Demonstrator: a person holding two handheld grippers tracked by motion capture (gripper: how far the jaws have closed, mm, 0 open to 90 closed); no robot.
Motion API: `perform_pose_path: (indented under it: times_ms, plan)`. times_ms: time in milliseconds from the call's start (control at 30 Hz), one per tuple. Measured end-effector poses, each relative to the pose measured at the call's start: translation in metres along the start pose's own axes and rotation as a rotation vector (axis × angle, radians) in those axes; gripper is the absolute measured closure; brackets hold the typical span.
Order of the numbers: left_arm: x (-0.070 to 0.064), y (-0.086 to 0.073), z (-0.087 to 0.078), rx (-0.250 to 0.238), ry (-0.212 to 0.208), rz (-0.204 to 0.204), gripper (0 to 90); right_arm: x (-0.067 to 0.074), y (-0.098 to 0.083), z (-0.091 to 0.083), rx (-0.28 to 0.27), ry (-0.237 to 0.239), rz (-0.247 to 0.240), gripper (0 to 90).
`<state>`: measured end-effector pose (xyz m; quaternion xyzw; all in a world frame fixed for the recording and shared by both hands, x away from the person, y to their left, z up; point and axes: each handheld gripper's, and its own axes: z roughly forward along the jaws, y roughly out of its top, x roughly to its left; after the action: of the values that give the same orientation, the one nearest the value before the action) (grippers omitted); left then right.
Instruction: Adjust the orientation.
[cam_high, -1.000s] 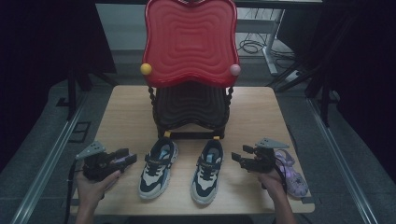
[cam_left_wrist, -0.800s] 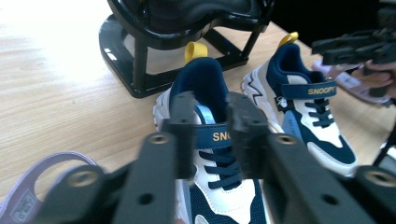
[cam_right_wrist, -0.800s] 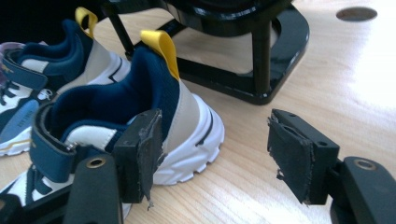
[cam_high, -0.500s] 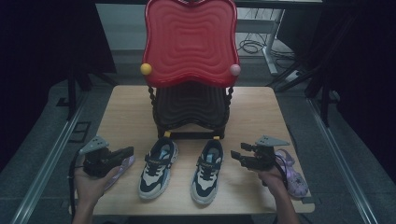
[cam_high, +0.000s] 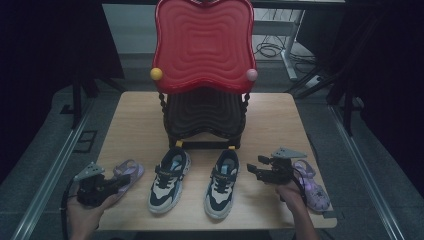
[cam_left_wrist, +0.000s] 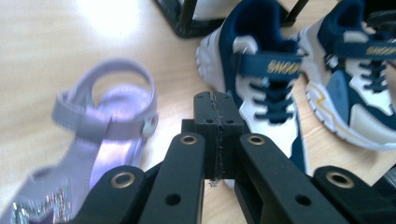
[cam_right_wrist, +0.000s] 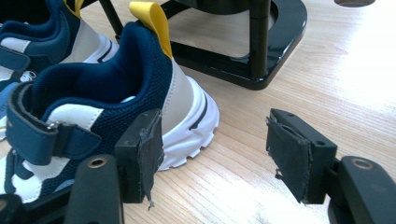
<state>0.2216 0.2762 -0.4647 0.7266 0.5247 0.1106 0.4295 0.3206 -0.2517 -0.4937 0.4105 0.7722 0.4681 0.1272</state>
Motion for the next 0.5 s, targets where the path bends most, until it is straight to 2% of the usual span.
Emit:
perform_pose_path:
  times_ms: [100, 233, 300, 400, 500]
  plan:
    - [0.003, -0.011, 0.007, 0.021, -0.005, -0.016, 90.0, -0.001, -0.001, 0.000, 0.004, -0.007, 0.000, 36.5]
    - [0.005, -0.023, 0.015, 0.052, 0.011, -0.020, 90.0, 0.001, -0.001, -0.001, 0.004, -0.010, -0.003, 36.3]
    - [0.006, -0.025, 0.016, 0.055, 0.014, -0.023, 90.0, 0.001, -0.001, -0.001, 0.005, -0.013, -0.004, 36.3]
    - [0.010, -0.031, 0.015, 0.076, 0.035, -0.029, 90.0, 0.001, -0.002, 0.000, 0.005, -0.015, -0.002, 36.3]
    - [0.016, -0.038, 0.015, 0.101, 0.074, -0.034, 90.0, 0.001, -0.002, 0.001, 0.016, -0.023, 0.003, 36.4]
